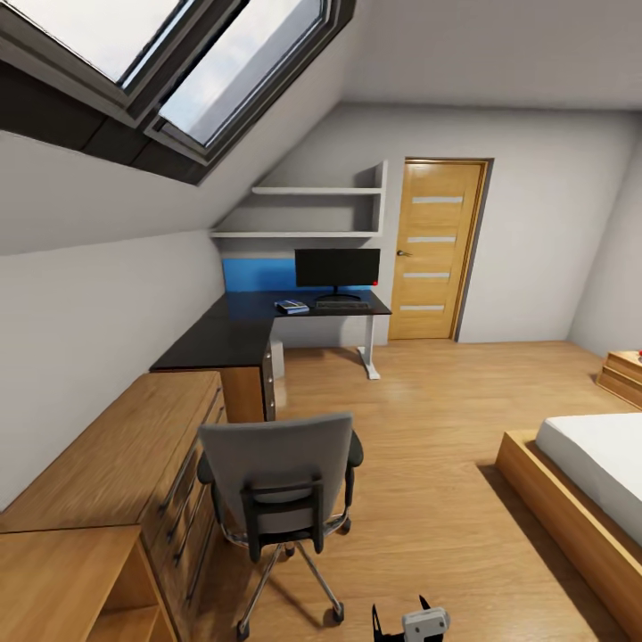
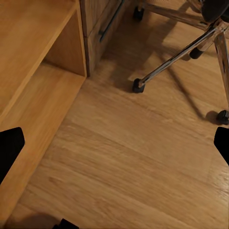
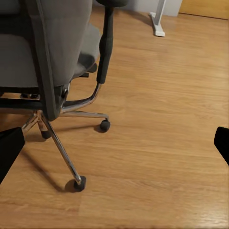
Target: In the bedroom, organize the workspace by keeping the computer under the desk, ensuring the monitor is on the desk, placing the keyboard on the desk next to the monitor, placing the mouse on the desk next to the keyboard, moving the folder from the swivel chair onto the desk next to the mouse, stacking the notebook on top of the folder with the pen on top of the notebook, and positioning the swivel chair next to the desk.
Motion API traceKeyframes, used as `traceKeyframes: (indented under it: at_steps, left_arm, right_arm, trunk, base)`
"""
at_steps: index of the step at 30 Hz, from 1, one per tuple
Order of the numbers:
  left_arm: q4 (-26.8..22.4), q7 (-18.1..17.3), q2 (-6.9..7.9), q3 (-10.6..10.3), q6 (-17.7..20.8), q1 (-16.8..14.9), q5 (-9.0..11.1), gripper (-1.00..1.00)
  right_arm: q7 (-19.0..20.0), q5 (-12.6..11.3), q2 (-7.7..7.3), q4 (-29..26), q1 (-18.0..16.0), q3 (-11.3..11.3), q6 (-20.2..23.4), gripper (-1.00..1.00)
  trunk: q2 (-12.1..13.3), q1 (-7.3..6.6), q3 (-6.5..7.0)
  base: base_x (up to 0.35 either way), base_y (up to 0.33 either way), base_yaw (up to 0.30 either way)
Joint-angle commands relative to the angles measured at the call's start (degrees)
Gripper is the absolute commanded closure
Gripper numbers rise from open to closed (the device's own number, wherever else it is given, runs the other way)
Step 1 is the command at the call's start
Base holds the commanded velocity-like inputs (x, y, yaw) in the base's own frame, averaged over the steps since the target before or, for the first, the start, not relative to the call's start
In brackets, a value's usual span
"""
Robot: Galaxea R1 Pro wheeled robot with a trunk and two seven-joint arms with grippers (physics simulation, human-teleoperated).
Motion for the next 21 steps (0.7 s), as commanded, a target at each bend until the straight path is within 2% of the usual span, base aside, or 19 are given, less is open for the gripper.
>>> traceKeyframes:
  at_steps: [1,21]
  left_arm:
    - [-0.02,0.47,0.04,-0.50,-0.22,-0.06,0.25,-1.00]
    - [-0.02,0.48,0.04,-0.45,-0.22,-0.05,0.22,-1.00]
  right_arm:
    - [-0.34,-0.22,0.04,0.04,-0.04,0.49,0.36,-1.00]
    - [-0.34,-0.22,0.08,-0.04,-0.04,0.49,1.21,-1.00]
  trunk:
    - [-0.05,0.01,-0.08]
    - [-0.05,0.01,-0.08]
  base:
    - [0.000,0.013,0.000]
    - [0.000,0.002,0.000]
